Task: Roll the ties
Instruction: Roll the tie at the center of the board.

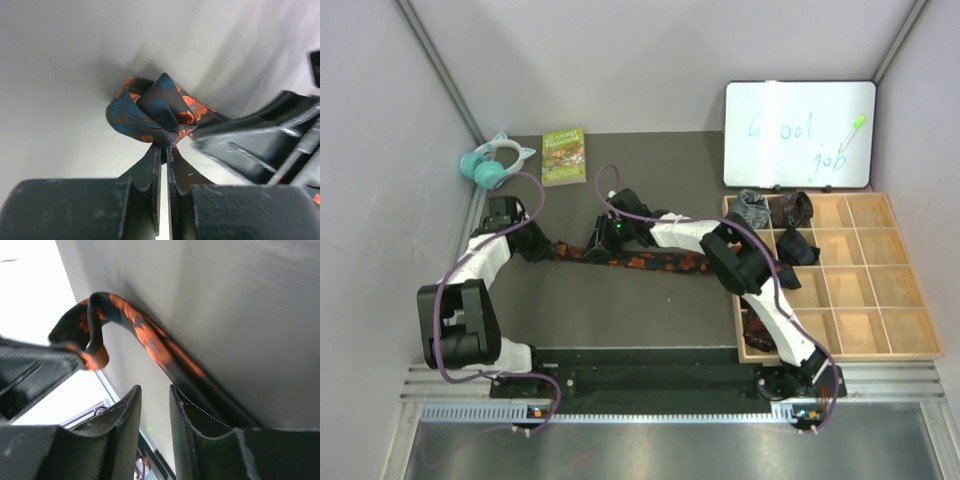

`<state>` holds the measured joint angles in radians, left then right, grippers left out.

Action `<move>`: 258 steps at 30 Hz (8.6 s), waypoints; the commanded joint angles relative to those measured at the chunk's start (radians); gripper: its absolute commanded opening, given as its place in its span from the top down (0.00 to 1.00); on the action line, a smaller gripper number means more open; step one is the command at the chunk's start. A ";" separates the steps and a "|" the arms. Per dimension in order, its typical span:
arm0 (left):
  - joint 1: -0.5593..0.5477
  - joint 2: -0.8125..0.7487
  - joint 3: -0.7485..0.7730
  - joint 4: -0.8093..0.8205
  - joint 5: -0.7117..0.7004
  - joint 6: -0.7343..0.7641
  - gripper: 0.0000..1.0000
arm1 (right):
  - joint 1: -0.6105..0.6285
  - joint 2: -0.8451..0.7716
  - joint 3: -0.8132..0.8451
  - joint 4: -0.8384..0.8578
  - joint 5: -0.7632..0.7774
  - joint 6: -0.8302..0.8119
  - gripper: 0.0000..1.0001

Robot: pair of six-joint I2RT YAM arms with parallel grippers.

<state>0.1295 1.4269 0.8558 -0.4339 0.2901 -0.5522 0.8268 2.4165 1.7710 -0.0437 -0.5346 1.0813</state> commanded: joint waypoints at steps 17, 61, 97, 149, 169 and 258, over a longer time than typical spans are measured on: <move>-0.313 0.234 0.233 -0.035 0.052 0.028 0.89 | -0.178 -0.459 -0.393 -0.033 0.041 -0.141 0.59; -0.357 0.044 -0.118 0.069 -0.394 -0.124 0.79 | -0.061 0.224 0.401 -0.145 -0.117 -0.170 0.76; -0.277 -0.319 -0.061 -0.218 -0.386 -0.028 0.65 | -0.141 0.031 0.366 -0.159 -0.125 -0.110 0.57; -0.047 0.059 -0.219 0.511 0.138 -0.003 0.34 | -0.080 -0.065 -0.139 0.016 -0.110 -0.152 0.93; -0.085 0.208 -0.199 0.583 0.193 0.018 0.63 | -0.080 -0.043 -0.127 0.013 -0.108 -0.150 0.94; -0.700 0.296 0.097 0.241 -0.345 -0.083 0.82 | -0.333 -0.522 -0.499 -0.113 -0.160 -0.239 0.57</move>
<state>-0.5610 1.6981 0.9855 -0.2317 -0.0971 -0.5934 0.4950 1.9305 1.2583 -0.2077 -0.6899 0.8398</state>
